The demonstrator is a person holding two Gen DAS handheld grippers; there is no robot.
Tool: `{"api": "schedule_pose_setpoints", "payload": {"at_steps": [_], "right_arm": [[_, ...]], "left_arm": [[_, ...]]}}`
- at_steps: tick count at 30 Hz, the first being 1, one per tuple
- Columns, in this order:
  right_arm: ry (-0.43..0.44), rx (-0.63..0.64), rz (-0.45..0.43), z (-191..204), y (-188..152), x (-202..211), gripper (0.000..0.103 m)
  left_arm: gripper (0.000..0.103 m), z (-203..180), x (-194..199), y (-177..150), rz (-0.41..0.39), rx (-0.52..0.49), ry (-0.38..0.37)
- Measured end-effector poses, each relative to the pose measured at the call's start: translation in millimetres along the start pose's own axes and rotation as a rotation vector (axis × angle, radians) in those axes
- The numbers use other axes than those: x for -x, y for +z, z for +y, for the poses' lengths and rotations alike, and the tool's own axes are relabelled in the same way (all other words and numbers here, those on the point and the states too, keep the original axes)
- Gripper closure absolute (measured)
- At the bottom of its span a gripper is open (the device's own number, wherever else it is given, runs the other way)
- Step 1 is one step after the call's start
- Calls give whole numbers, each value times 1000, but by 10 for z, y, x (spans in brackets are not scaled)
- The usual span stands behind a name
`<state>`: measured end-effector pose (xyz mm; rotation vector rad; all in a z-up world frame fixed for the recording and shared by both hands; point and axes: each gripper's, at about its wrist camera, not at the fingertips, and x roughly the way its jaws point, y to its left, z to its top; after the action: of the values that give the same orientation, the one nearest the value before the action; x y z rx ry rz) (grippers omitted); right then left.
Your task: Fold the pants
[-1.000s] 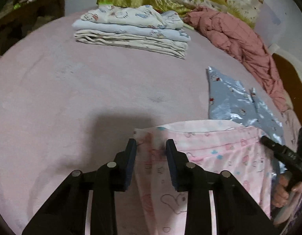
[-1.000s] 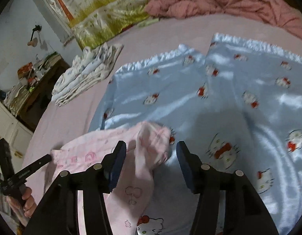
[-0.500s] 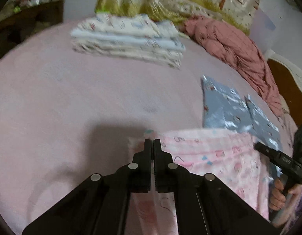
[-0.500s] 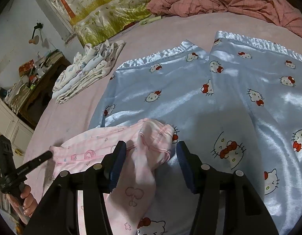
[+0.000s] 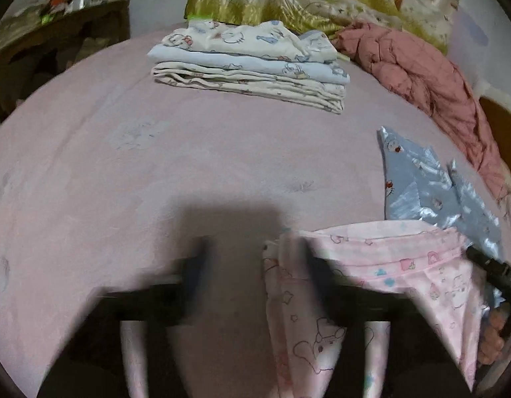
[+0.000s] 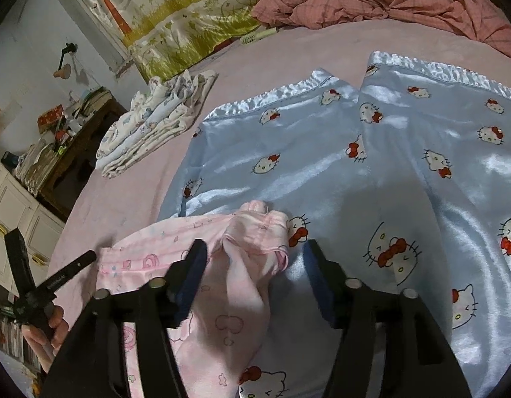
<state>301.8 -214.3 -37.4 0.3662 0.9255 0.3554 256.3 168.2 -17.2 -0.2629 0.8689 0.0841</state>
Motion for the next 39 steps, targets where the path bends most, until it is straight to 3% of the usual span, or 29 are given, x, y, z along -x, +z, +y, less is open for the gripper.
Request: {"api": "schedule_pose_setpoints", "payload": {"at_steps": [4, 6, 8, 10, 12, 16, 20, 25, 30, 32, 34, 38, 39], "right_arm": [[26, 4, 29, 21, -4, -71, 38], [71, -6, 42, 9, 7, -105, 38], [104, -51, 41, -38, 16, -130, 50], [88, -80, 19, -68, 29, -134, 79], [102, -66, 8, -57, 44, -141, 91], [63, 5, -97, 99, 45, -8, 93], [19, 89, -200, 296, 43, 141, 93], [-81, 113, -66, 299, 26, -212, 93], [-87, 94, -48, 241, 22, -286, 92], [-76, 80, -52, 217, 30, -258, 84], [-64, 82, -89, 224, 30, -131, 83], [-93, 150, -239, 409, -116, 443, 75], [-94, 163, -267, 445, -151, 568, 67]], "left_arm": [[34, -5, -71, -10, 64, -18, -71], [40, -61, -153, -41, 105, -31, -104], [83, -154, -148, -70, 75, -81, -65], [97, -192, -123, -81, 55, -91, -84], [98, -179, -83, -64, 29, -82, -85], [98, -136, 65, -16, -55, -56, -136], [98, -175, 19, 4, -75, -72, -78], [98, -156, -309, 9, 9, -66, -7], [92, -194, -245, -30, -33, -97, 37], [91, -228, -43, -34, -142, -128, 63], [84, -296, 254, -80, -282, -172, 120], [80, -314, 826, -176, -426, -177, 128], [80, -311, 1011, -236, -466, -176, 135]]}}
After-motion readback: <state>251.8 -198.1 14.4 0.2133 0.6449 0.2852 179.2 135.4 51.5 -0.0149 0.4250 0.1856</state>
